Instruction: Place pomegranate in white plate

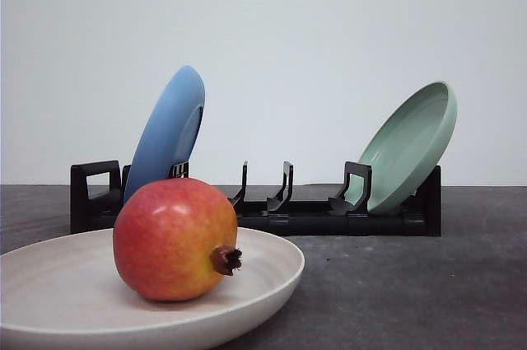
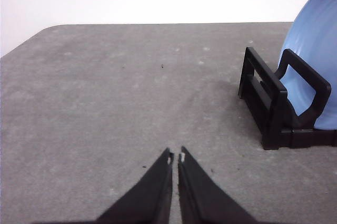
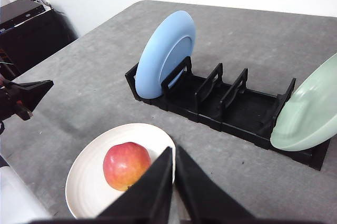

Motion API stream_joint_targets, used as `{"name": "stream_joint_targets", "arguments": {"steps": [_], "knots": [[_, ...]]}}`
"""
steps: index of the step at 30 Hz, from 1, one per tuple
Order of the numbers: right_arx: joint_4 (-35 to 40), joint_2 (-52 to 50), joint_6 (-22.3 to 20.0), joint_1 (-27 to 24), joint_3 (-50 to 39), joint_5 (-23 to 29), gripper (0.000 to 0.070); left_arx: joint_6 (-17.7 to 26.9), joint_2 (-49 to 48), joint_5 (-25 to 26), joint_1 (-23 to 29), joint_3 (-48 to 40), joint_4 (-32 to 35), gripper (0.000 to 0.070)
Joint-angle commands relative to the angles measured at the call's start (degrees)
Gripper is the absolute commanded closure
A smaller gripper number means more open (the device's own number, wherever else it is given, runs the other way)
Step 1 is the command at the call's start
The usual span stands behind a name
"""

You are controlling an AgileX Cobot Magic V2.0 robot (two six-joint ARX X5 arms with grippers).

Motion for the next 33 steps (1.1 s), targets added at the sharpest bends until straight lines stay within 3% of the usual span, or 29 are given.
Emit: {"name": "stream_joint_targets", "arguments": {"steps": [1, 29, 33], "knots": [[0.6, 0.2, -0.3, 0.5, 0.2, 0.0, 0.0700, -0.5, -0.1, 0.0, 0.0, -0.6, -0.3, 0.0700], [0.8, 0.1, -0.3, 0.5, 0.2, 0.0, 0.0700, -0.6, -0.1, 0.0, -0.1, -0.6, -0.3, 0.0700], [0.9, -1.8, -1.0, -3.0, -0.7, -1.4, 0.0700, -0.6, -0.1, 0.0, -0.1, -0.6, -0.3, 0.0700]]}}
